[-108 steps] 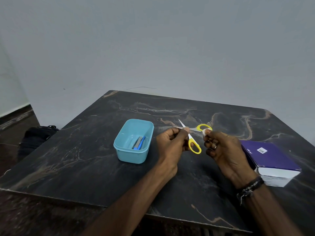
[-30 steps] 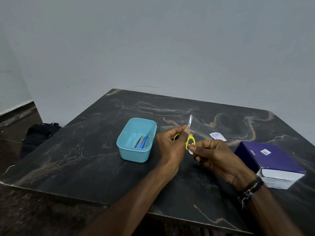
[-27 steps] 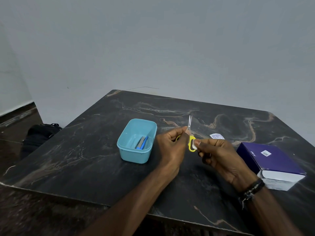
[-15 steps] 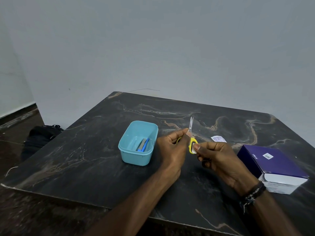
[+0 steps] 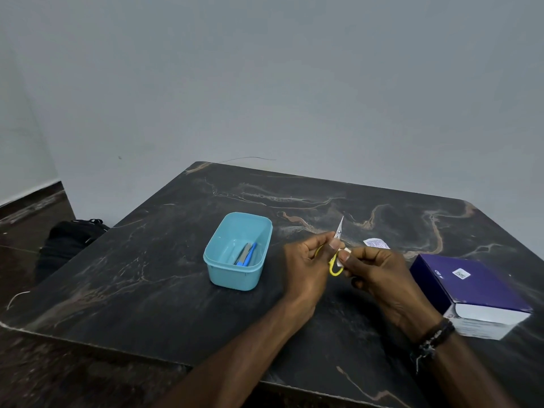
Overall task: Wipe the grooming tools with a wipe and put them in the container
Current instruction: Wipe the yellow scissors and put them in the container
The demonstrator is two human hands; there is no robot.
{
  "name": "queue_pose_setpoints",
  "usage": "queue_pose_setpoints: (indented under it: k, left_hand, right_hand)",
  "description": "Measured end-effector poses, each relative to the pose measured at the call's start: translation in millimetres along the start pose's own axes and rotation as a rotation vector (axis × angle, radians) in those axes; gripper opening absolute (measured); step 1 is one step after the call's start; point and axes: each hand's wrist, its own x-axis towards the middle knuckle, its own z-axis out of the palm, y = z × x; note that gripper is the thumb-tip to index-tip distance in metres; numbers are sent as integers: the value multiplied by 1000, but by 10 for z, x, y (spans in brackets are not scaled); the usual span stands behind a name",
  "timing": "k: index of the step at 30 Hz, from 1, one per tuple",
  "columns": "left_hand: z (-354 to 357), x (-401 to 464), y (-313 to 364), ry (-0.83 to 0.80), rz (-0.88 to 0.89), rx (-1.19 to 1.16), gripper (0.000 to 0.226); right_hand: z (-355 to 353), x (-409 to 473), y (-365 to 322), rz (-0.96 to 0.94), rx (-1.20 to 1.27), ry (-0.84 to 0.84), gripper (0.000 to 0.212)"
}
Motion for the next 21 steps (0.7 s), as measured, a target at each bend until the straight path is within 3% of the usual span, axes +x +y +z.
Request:
queue_pose_setpoints:
  k: [5,14,21]
  left_hand:
    - [28,-27,53,-65,-56,6,26]
    - [-22,-31,66,-136,-33,72,16]
    - [-31,-46,115,-136,-39,11,18]
  right_hand:
    - [-39,24,-40,-46,19,85,16]
    - [-80,10,-32,-72,27,84,12]
    - [-115,47,-72,-51,-18,102,31]
